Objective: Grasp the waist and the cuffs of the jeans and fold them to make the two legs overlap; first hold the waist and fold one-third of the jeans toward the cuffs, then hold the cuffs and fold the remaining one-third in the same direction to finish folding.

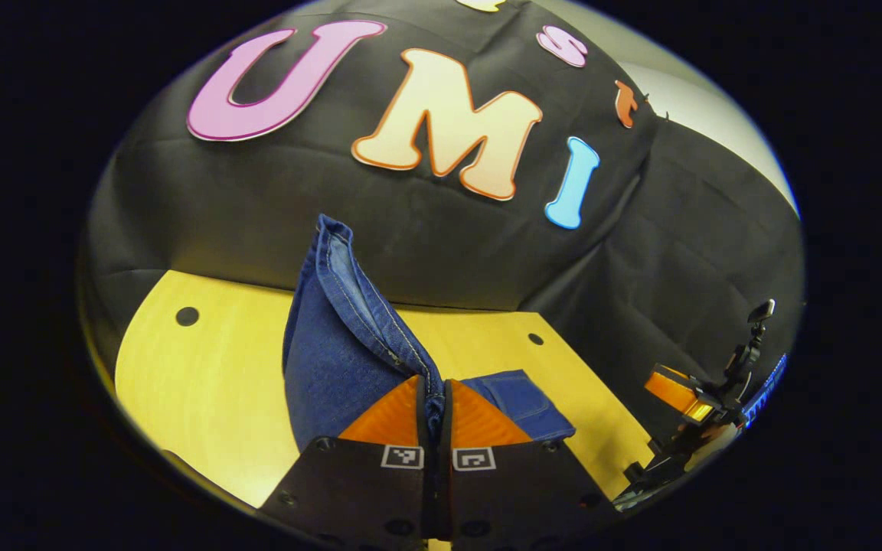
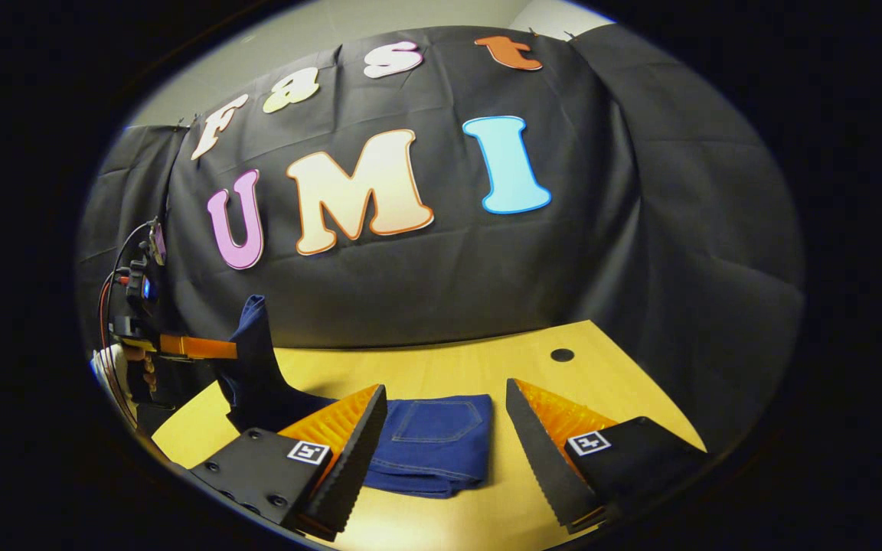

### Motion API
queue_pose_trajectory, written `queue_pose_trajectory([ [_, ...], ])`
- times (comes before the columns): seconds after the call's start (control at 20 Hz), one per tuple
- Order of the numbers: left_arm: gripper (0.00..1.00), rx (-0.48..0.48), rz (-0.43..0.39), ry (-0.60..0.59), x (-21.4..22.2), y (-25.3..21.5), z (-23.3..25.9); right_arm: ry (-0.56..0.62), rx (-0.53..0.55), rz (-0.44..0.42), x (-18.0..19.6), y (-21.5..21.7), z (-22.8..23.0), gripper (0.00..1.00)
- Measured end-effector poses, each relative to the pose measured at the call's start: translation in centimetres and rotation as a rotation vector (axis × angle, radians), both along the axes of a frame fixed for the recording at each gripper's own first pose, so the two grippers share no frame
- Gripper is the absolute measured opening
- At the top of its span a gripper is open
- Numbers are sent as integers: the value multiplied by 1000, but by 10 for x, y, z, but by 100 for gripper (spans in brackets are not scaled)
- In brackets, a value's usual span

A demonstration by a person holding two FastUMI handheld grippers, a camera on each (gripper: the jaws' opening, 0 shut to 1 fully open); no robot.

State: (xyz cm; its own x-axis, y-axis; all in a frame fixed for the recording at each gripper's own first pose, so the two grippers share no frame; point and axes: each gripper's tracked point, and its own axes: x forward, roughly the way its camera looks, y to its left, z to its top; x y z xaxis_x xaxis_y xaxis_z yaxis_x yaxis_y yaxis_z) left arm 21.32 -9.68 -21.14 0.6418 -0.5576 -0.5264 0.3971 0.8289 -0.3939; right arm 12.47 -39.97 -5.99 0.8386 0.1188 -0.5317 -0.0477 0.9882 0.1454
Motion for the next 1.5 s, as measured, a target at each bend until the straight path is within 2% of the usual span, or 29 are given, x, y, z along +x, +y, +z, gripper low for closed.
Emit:
queue_pose_trajectory([
  [0.05,0,0,-14,0,0,-12,-1,0,-7,-10,-4,-11,2,97],
  [0.45,0,-20,-134,45,-7,-114,-40,15,-59,-97,-31,-87,10,97],
  [0.7,0,13,-95,-15,9,-144,-63,24,-93,-117,-41,-113,10,97],
  [0.95,0,80,-125,48,-18,-170,-121,43,-90,-122,-46,-124,1,97],
  [1.15,0,133,-123,72,-30,-174,-151,58,-78,-78,-45,-117,-7,97],
  [1.25,1,126,-118,73,-32,-176,-148,60,-65,-51,-43,-106,-9,97],
  [1.3,6,97,-122,67,-36,-176,-137,52,-57,-40,-40,-99,-6,89],
  [1.35,37,70,-118,40,-38,-180,-124,33,-44,-28,-39,-90,2,91],
  [1.4,69,67,-109,1,-42,-176,-108,11,-38,-23,-35,-80,9,99],
  [1.45,100,68,-105,-43,-43,-175,-93,-15,-31,-16,-34,-69,16,98],
  [1.5,97,78,-100,-86,-49,-165,-76,-47,-26,-11,-32,-56,27,98],
])
